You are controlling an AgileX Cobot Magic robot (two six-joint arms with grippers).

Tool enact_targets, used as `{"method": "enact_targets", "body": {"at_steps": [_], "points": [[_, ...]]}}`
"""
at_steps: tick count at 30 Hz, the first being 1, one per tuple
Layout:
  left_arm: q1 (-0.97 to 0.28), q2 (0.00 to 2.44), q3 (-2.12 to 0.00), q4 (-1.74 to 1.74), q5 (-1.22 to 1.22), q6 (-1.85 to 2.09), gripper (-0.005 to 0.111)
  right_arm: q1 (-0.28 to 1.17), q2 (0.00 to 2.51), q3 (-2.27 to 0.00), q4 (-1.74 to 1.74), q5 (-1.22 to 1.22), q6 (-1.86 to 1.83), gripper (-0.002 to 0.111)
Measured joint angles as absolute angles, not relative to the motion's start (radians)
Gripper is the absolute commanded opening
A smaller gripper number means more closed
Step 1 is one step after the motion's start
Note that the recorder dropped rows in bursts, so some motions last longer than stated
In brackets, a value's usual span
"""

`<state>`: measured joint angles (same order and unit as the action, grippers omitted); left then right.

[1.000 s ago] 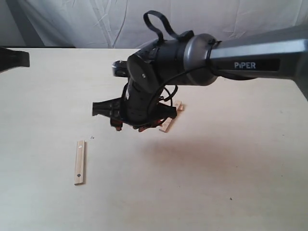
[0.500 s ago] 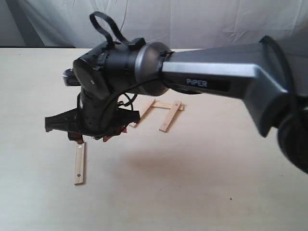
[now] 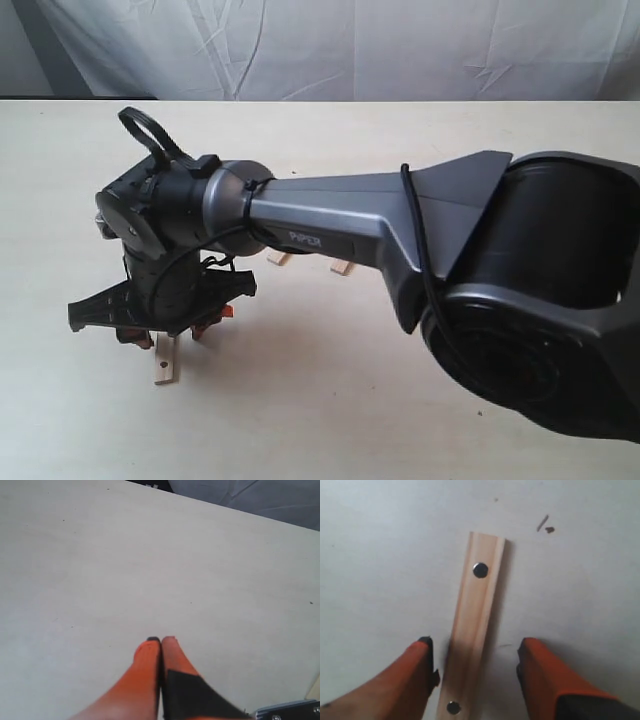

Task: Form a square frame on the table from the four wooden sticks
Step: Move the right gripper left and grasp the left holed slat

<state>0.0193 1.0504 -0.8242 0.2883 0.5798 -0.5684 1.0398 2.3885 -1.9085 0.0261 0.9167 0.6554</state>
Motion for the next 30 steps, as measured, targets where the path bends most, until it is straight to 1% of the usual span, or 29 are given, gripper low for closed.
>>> {"method": "enact_targets", "body": {"at_steps": [3, 4, 6, 10, 19, 25, 30], "points": [[0.019, 1.050, -0.824, 0.286, 0.573, -0.568, 0.000, 1.040, 2.394, -1.911, 0.028, 0.917, 0.655, 0.043], [0.019, 1.050, -0.824, 0.286, 0.571, -0.568, 0.000, 1.040, 2.394, -1.914, 0.028, 0.919, 0.657, 0.039], [0.019, 1.050, -0.824, 0.286, 0.569, -0.568, 0.000, 1.040, 2.399, -1.916, 0.033, 0.926, 0.657, 0.029], [0.019, 1.050, -0.824, 0.286, 0.558, -0.568, 0.000, 1.040, 2.401, -1.917, 0.069, 0.921, 0.646, 0.000], [0.019, 1.050, -0.824, 0.286, 0.555, -0.567, 0.000, 1.018, 2.363, -1.917, 0.080, 0.968, 0.531, 0.000], [0.019, 1.050, -0.824, 0.286, 0.555, -0.567, 0.000, 0.922, 2.249, -1.917, 0.076, 1.052, 0.302, 0.000], [0.019, 1.050, -0.824, 0.286, 0.555, -0.567, 0.000, 0.847, 2.232, -1.917, 0.019, 1.134, 0.148, 0.000]]}}
